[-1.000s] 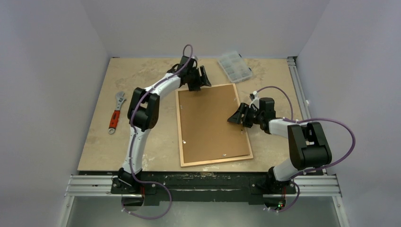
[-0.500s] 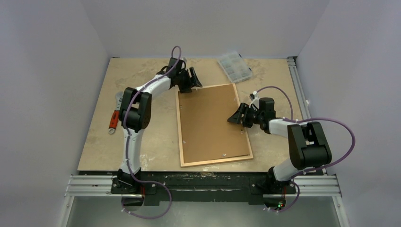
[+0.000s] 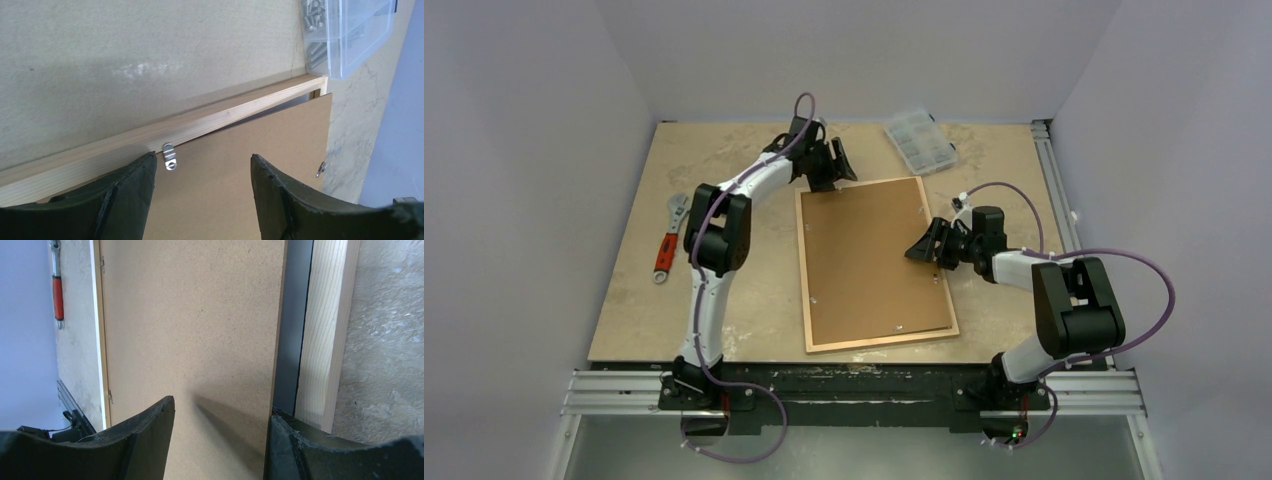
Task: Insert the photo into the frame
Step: Place the photo frame item in the photo frame.
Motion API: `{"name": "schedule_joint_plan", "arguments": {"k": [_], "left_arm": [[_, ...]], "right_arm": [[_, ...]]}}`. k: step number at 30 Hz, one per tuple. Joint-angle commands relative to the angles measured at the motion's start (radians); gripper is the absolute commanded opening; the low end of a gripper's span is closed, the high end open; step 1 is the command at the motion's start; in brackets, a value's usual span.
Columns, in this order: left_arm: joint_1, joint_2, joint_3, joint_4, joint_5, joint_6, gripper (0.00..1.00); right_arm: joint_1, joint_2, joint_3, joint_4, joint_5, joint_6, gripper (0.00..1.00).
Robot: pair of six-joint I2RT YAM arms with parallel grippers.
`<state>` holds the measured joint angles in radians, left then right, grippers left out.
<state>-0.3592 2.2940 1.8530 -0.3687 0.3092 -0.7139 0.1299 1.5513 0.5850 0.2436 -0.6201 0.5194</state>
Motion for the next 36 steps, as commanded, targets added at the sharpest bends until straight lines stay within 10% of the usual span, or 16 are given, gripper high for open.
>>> {"name": "schedule_joint_plan", "arguments": {"k": [1, 15, 36], "left_arm": [[-0.041, 0.040, 0.105, -0.047, -0.016, 0.016, 0.67], [-0.066, 0.023, 0.151, -0.119, 0.007, 0.049, 0.66], [-0.075, -0.740, -0.399, -0.169, -0.044, 0.090, 0.72]], "right_arm": [[0.013, 0.026, 0.007, -0.045, -0.004, -0.028, 0.59], [0.013, 0.030, 0.016, -0.064, 0.000, -0.036, 0.59], [0.036, -0.033, 0.244, -0.555, 0.255, -0.088, 0.81]]}}
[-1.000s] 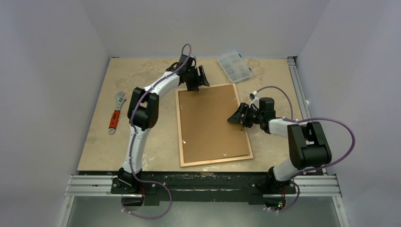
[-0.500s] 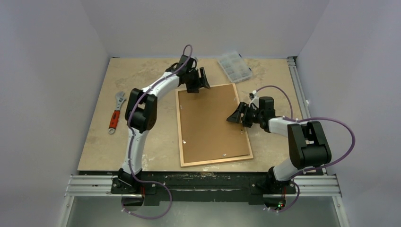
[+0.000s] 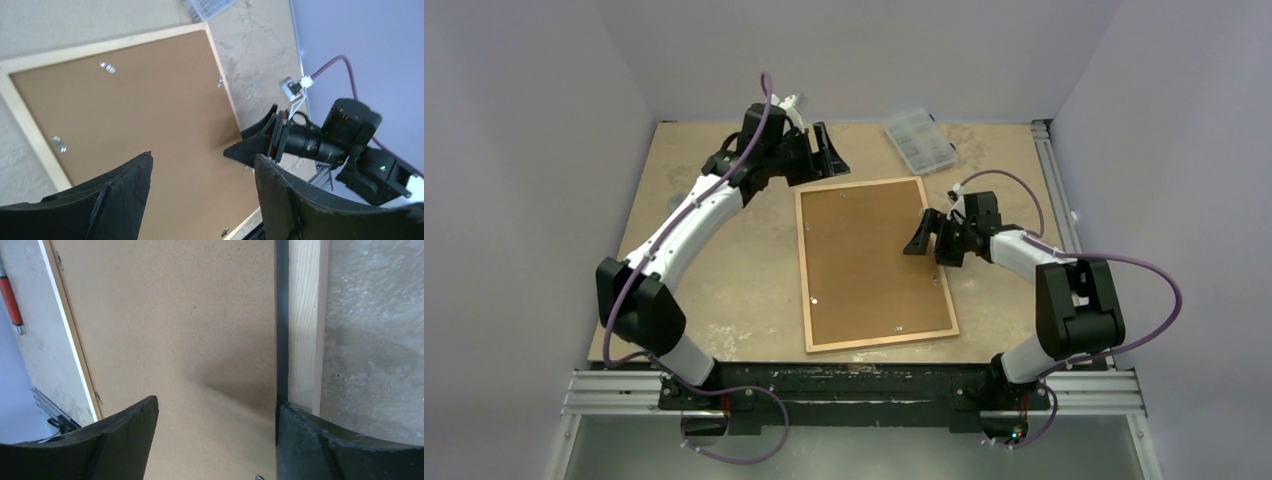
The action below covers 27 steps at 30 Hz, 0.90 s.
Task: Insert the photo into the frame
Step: Place the photo frame item in the photo frame, then install the photo frame at the center of the board.
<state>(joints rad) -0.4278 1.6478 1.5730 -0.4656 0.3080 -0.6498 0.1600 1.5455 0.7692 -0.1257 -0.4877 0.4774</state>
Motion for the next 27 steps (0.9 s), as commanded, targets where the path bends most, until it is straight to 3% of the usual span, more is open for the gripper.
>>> {"name": "schedule_joint_plan", "arguments": {"k": [1, 3, 13, 24, 27], "left_arm": [[-0.008, -0.121, -0.154, -0.079, -0.056, 0.025, 0.72], [-0.010, -0.175, -0.224, -0.088, -0.075, 0.024, 0.72], [-0.017, -0.364, -0.551, -0.139, -0.199, -0.012, 0.75], [-0.017, -0.403, -0.915, 0.162, -0.034, -0.212, 0.75], [-0.019, -0.413, -0.963, 0.166, -0.042, -0.261, 0.75]], "right_arm": [[0.008, -0.041, 0.069, -0.206, 0.147, -0.046, 0.86], [0.012, -0.067, 0.084, -0.243, 0.185, -0.046, 0.94], [0.018, -0.163, 0.150, -0.357, 0.288, -0.079, 0.98], [0.016, -0.122, 0.081, -0.336, 0.314, -0.083, 0.96], [0.016, -0.104, 0.047, -0.313, 0.294, -0.074, 0.96]]}}
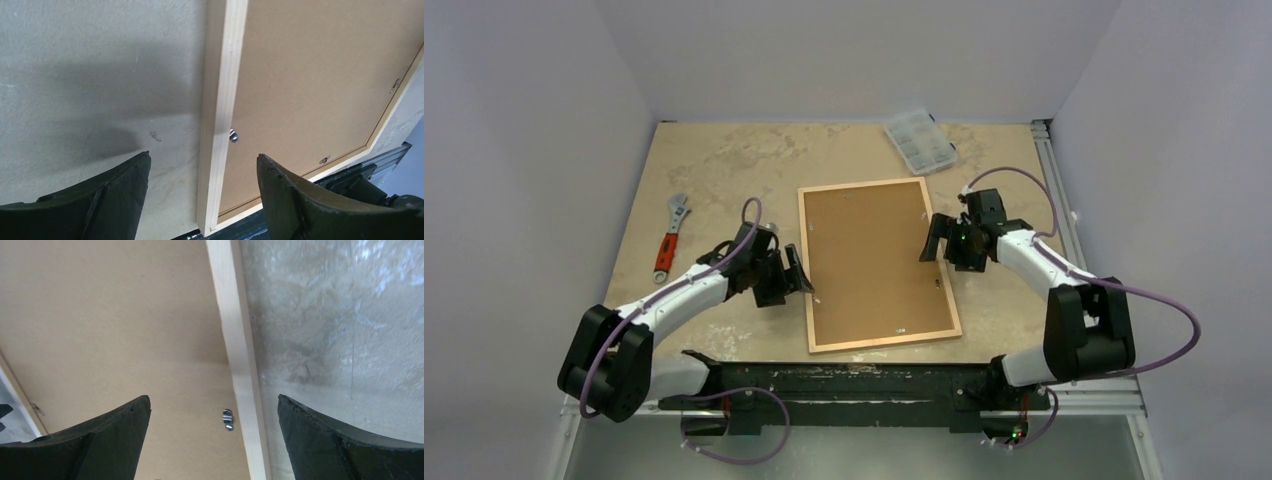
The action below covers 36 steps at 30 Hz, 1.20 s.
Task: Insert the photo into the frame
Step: Install the photo frame at the center of the board.
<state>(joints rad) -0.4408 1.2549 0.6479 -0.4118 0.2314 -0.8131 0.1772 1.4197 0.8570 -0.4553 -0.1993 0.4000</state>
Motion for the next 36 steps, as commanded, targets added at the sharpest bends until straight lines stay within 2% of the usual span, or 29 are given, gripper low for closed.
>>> {"name": "schedule_joint_plan", "arguments": {"k": [1, 6, 13, 21, 36], "left_arm": [[-0.009, -0.029, -0.048, 0.105, 0.018, -0.106, 0.75], [-0.011, -0.010, -0.071, 0.107, -0.001, -0.116, 0.75], [-0.055, 0.081, -0.084, 0.232, 0.042, -0.137, 0.72], [-0.107, 0.075, -0.017, 0.066, -0.090, -0.103, 0.68], [-0.172, 0.221, 0.102, -0.138, -0.354, -0.090, 0.59]], "right_arm": [[-0.001, 0.029, -0.051, 0.023, -0.011, 0.003, 0.96], [0.004, 0.061, -0.107, 0.055, -0.053, 0.022, 0.95], [0.091, 0.072, -0.104, 0.024, -0.056, 0.037, 0.93], [0.224, 0.043, -0.114, 0.015, -0.013, 0.086, 0.93], [0.265, 0.034, -0.192, 0.099, -0.053, 0.118, 0.90]]}}
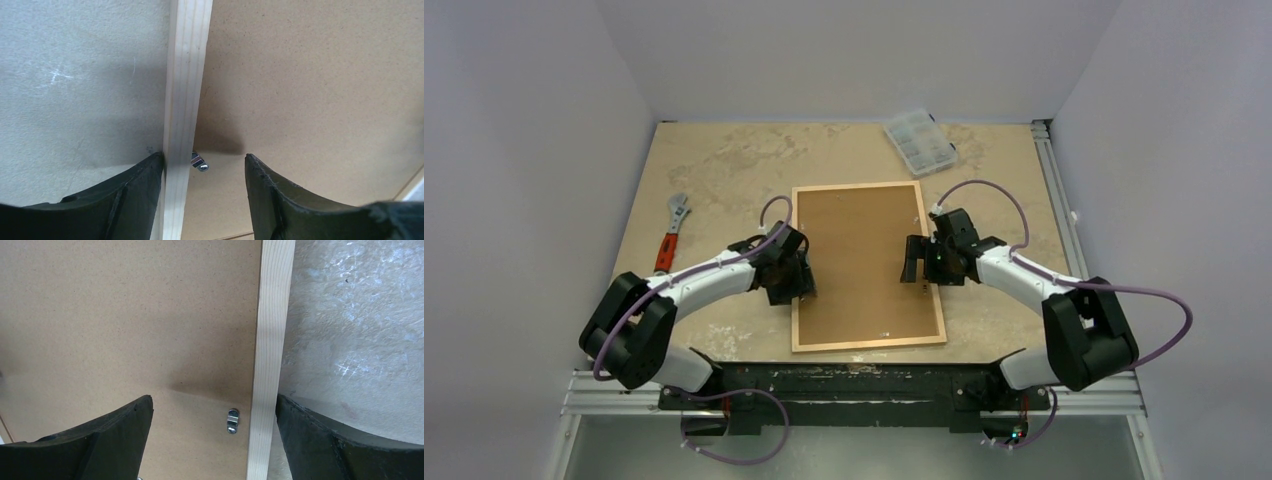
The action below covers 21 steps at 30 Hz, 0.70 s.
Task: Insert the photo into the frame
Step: Install the photo frame at the center of the board.
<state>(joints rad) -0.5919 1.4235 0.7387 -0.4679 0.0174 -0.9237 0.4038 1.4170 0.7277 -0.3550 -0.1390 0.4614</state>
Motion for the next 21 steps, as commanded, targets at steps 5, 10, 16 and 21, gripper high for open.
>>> {"name": "schedule_joint_plan", "arguments": {"k": [5, 10, 16, 21], "left_arm": [[-0.041, 0.074, -0.008, -0.073, -0.162, -0.007, 0.52], [-0.046, 0.108, 0.006, -0.088, -0.183, -0.017, 0.47], [-0.047, 0.114, 0.028, -0.118, -0.204, -0.011, 0.35], [-0.061, 0.119, 0.023, -0.096, -0.177, 0.003, 0.12]], "right_arm": [[0.041, 0.048, -0.059, 0.003, -0.123, 0.046, 0.89], [0.041, 0.051, -0.062, 0.010, -0.142, 0.035, 0.89], [0.041, 0.040, -0.067, 0.014, -0.144, 0.031, 0.89], [0.040, 0.044, -0.055, 0.014, -0.145, 0.040, 0.89]]}}
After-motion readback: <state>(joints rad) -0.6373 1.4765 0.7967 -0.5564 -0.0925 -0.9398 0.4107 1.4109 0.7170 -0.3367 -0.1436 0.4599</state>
